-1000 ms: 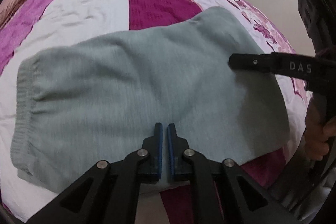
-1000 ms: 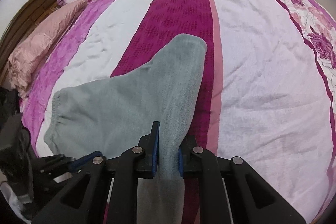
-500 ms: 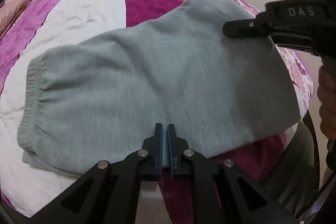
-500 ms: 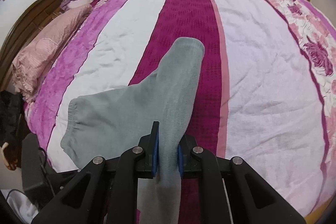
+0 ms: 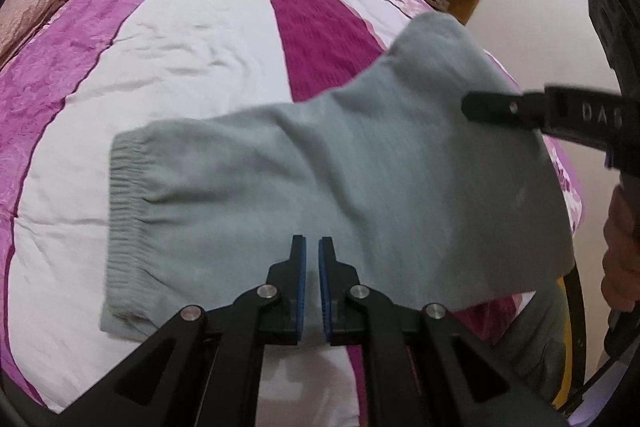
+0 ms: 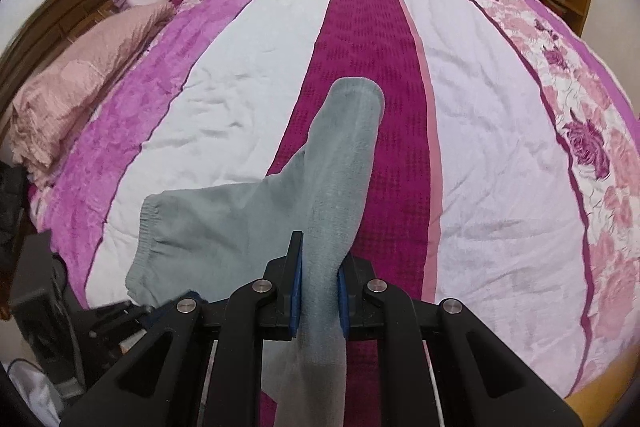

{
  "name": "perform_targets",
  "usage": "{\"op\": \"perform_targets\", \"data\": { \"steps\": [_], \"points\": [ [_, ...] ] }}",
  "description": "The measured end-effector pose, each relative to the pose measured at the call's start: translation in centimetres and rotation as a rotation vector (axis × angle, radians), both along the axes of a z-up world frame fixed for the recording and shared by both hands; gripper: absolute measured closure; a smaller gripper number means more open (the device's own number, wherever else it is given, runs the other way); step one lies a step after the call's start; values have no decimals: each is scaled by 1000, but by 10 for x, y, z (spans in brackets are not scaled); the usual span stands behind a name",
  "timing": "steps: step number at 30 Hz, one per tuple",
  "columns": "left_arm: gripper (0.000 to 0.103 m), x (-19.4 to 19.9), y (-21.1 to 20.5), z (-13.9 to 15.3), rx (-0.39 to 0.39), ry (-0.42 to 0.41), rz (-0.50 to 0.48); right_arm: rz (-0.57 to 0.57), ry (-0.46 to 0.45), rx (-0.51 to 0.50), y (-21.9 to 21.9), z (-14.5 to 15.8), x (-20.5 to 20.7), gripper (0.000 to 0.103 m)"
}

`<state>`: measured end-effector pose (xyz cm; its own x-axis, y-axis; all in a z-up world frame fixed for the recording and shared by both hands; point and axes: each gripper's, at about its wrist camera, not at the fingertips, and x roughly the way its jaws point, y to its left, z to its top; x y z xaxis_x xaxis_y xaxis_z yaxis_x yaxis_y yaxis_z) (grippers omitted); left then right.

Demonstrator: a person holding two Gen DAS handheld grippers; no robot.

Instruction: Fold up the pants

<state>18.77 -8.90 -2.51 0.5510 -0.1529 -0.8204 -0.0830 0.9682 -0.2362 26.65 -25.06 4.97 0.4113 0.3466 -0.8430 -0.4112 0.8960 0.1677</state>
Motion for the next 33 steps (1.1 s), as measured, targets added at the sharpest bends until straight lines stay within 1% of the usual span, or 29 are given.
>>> {"op": "perform_targets", "data": {
  "steps": [6,12,17,18,20,22,24,26,28,33],
  "points": [
    [98,-1,23,4,-14,-9,21,-3,-11,-49,15,5,-2,96],
    [98,0,36,4,-22,-7,35,11,-24,-85,35,11,-6,96],
    [98,1,56,6,-45,-7,60,10,-22,-76,51,17,-9,96],
    [98,0,63,8,-46,-10,75,10,-23,-72,55,18,-10,96],
    [98,-2,84,12,-49,-13,144,18,-25,-60,64,22,-13,96],
    [98,-3,105,16,-66,-9,171,23,-25,-32,75,26,-15,96],
    [98,-4,122,20,-41,-17,201,34,-27,-18,86,26,-17,96],
    [98,-7,138,23,-30,-21,224,63,-25,-17,103,23,-19,96],
    [98,-11,151,23,-42,-18,241,86,-19,-21,118,17,-21,96],
    [98,-19,165,17,-69,-12,253,99,-12,-29,157,-5,-33,96]
  ]
}}
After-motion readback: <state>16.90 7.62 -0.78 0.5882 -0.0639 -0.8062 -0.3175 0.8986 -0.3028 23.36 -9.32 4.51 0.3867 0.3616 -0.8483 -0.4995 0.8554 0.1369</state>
